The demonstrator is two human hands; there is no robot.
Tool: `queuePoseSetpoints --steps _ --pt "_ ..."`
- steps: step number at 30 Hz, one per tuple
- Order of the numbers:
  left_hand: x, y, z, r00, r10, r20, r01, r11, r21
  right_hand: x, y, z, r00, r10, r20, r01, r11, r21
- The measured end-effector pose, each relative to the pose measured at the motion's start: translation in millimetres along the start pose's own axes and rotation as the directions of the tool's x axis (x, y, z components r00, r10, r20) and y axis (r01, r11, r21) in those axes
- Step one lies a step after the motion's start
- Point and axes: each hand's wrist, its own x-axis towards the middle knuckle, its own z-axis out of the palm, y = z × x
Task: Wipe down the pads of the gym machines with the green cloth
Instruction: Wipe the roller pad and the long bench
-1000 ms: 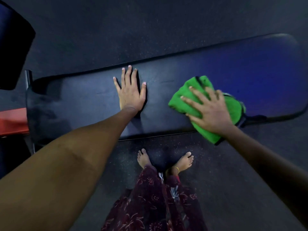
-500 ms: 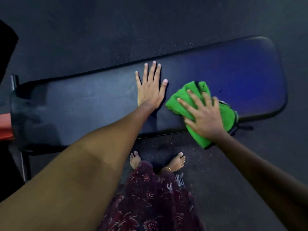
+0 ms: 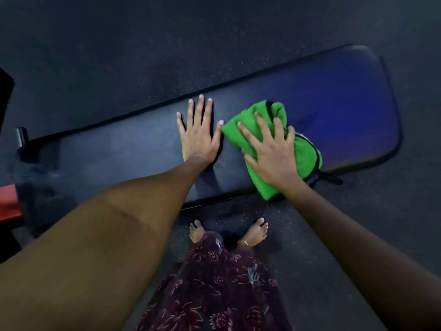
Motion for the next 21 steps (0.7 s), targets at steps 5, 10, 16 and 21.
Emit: queuePoseSetpoints --steps 5,10,16,21 --pt "0.0 0.9 1.4 1.0 -0.013 -0.005 0.013 1.0 0.004 -17.1 81.2 -4.2 0.998 -0.062 -0.026 0.062 0.998 -0.02" --pt "-0.9 0.4 1.6 1.0 -0.019 -0.005 0.019 1.0 0.012 57.2 60.9 -25.9 0.923 0.384 -0.03 -0.376 0.916 0.138" --pt "0.1 -0.5 3.9 0.999 -0.006 -0.033 0.006 1.0 0.005 51.3 17.5 -13.7 0.989 0.145 -0.002 -0.144 0.986 0.079" --pt "-0.5 -0.9 3.6 1.0 -0.009 -0.027 0.009 1.0 0.006 -10.9 69.7 -1.1 0.996 -0.09 -0.021 0.09 0.996 -0.009"
